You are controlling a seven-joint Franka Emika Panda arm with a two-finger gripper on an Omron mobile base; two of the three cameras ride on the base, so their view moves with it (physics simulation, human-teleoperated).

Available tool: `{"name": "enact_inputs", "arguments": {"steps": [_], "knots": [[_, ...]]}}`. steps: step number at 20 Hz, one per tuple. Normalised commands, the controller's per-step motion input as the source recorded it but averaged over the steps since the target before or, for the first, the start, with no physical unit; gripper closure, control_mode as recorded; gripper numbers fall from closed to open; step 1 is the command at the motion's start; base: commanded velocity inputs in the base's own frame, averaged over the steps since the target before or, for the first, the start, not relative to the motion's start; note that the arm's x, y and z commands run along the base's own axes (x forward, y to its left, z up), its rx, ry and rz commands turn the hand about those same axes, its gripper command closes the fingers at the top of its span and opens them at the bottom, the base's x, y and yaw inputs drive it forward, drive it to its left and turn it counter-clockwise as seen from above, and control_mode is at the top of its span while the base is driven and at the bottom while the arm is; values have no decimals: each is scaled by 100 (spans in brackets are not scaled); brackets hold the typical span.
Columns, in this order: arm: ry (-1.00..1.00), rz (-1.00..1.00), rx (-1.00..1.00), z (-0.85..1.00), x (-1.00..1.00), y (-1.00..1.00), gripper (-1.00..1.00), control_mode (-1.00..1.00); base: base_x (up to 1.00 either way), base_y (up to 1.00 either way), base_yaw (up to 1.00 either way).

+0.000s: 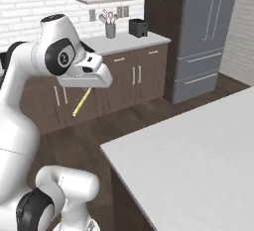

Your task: Take a straw from the drawer in front and place it inside the glass cup on the dining counter.

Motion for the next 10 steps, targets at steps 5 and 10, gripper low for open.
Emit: {"name": "enact_inputs", "arguments": {"steps": [5,10], "knots": [[0,0,0,0,0,0,100,100,21,90,-40],[0,0,0,0,0,0,100,100,34,100,-37]]}}
